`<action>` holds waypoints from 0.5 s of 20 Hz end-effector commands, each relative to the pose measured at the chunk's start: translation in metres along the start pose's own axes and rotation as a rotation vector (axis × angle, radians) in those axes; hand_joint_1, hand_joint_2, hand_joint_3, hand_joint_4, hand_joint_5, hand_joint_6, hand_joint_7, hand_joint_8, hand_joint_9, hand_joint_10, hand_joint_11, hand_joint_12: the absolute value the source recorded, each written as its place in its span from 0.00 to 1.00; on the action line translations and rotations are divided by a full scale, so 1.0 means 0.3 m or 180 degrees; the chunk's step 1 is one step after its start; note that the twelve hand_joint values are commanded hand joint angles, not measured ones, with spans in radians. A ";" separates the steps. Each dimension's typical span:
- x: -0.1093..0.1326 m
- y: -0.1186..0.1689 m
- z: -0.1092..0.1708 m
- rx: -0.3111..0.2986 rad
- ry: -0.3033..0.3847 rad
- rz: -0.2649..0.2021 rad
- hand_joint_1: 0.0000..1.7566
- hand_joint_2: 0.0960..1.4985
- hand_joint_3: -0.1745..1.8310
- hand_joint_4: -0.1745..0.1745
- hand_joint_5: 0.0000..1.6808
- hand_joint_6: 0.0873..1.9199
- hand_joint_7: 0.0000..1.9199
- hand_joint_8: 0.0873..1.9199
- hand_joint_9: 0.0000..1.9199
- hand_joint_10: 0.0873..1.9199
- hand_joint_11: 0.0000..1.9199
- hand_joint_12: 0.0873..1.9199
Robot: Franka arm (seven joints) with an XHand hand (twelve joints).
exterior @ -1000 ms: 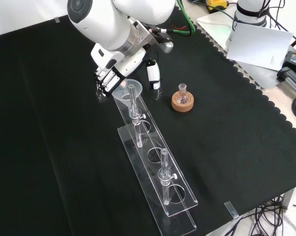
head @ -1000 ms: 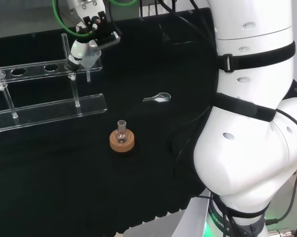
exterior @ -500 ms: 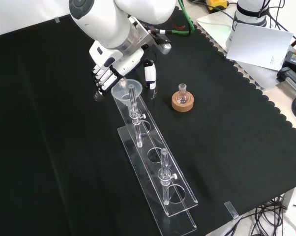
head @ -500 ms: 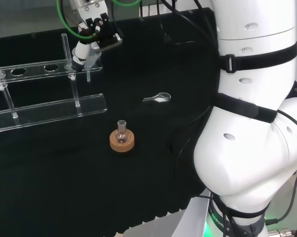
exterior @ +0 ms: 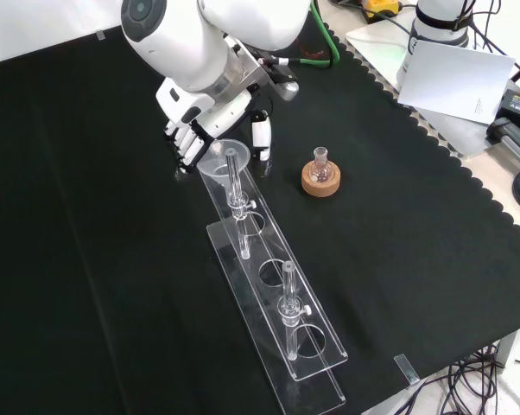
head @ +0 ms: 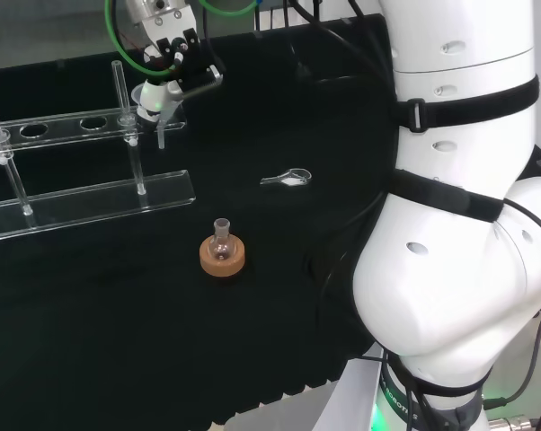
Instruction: Pick up the funnel from the transparent funnel stand.
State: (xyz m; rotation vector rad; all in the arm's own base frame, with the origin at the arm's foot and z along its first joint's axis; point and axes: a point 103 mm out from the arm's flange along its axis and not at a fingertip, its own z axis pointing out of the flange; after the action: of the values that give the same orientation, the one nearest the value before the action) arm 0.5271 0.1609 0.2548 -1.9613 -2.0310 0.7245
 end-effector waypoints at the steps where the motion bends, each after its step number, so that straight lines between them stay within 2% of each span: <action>1: -0.007 0.002 -0.005 -0.0150 0.0081 0.0007 0.43 0.42 0.10 0.45 0.28 0.00 0.28 0.27 0.31 0.29 0.14 0.75; 8: -0.011 0.002 -0.020 -0.0367 0.0271 0.0022 0.47 0.42 0.13 0.47 0.43 0.00 0.43 0.23 0.44 0.19 0.22 0.70; 10: -0.019 -0.005 -0.030 -0.0507 0.0402 0.0018 0.48 0.42 0.15 0.50 0.46 0.00 0.47 0.21 0.47 0.16 0.24 0.69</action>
State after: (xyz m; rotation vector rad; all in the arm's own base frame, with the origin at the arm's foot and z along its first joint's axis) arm 0.5299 0.1597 0.2581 -2.0173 -2.0629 0.5597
